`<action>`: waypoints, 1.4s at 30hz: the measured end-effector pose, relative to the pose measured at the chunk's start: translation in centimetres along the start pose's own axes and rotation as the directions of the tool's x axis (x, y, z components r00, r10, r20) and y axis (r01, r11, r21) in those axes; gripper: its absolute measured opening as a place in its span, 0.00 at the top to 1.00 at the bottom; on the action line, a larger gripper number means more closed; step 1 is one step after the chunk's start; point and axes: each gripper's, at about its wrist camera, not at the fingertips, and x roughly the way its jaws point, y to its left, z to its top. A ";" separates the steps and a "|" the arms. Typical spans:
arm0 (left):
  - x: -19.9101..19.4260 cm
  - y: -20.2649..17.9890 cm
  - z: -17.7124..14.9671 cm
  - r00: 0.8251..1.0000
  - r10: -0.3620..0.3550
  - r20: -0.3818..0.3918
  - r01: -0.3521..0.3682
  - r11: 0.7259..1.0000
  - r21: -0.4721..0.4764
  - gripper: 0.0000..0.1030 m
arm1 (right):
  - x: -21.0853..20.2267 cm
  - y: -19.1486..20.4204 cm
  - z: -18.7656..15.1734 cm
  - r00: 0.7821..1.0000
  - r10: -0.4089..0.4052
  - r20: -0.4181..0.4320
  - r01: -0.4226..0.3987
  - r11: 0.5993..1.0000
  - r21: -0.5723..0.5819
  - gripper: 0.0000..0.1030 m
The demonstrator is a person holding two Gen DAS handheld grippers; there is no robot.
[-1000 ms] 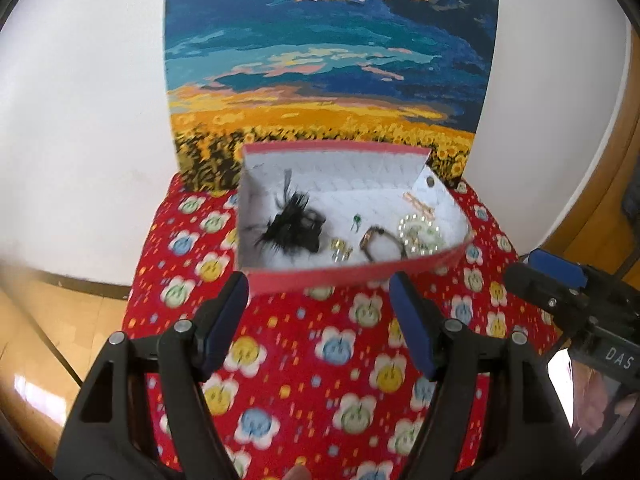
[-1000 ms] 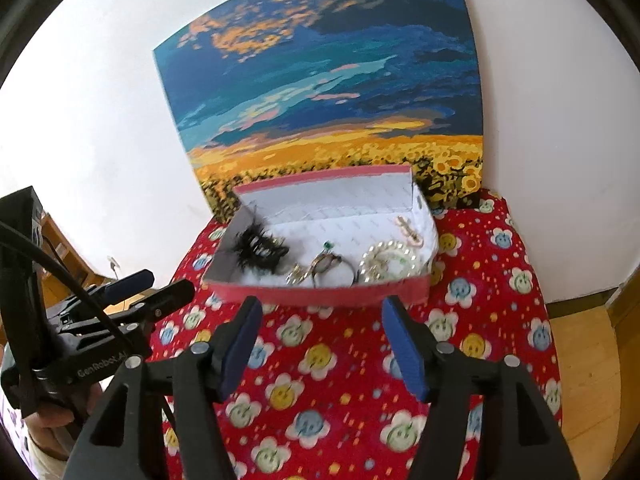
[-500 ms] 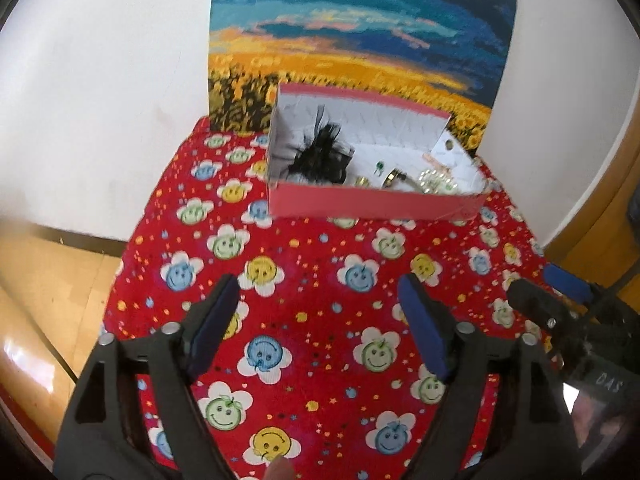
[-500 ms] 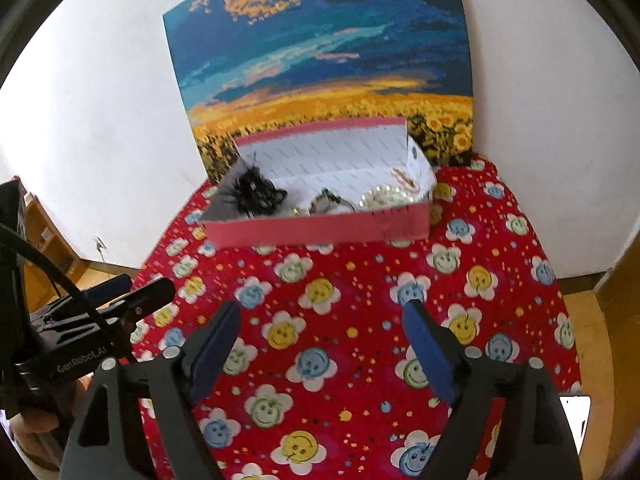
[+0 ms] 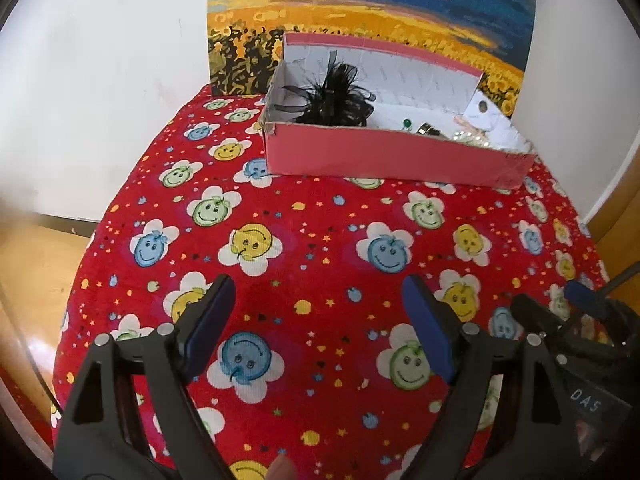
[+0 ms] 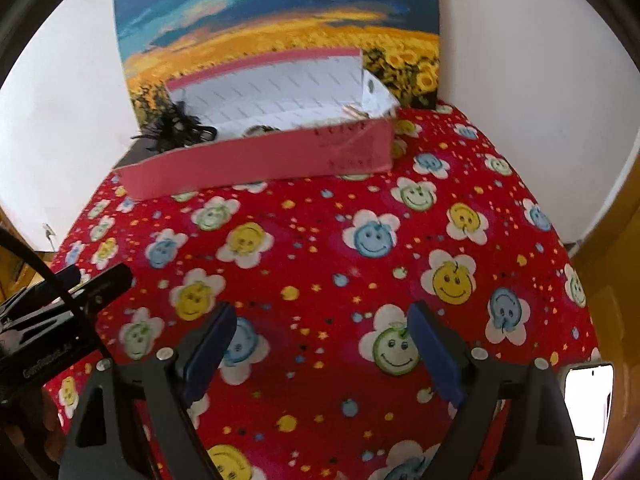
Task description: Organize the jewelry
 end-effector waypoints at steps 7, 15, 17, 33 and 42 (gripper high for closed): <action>0.9 -0.5 0.0 0.999 0.038 -0.007 -0.038 0.999 0.020 0.24 | 0.8 -0.1 -0.1 1.000 -0.017 -0.017 0.017 1.000 0.000 0.12; 1.1 -0.9 0.0 0.997 0.075 -0.015 -0.074 0.997 0.037 0.24 | 1.0 0.3 0.0 0.999 -0.033 -0.024 0.033 0.999 -0.015 0.11; 1.1 -1.0 0.0 0.997 0.079 -0.012 -0.079 0.996 0.043 0.24 | 1.0 0.2 0.0 0.999 -0.033 -0.024 0.033 0.999 -0.013 0.11; 0.7 -0.9 0.0 0.997 0.071 0.010 -0.072 0.996 0.050 0.25 | 0.8 -0.2 0.0 0.998 -0.053 -0.014 0.053 0.999 0.009 0.11; 0.5 -0.9 0.0 0.997 0.074 0.018 -0.075 0.996 0.048 0.25 | 0.5 0.1 0.0 0.998 -0.070 0.000 0.070 0.998 -0.006 0.11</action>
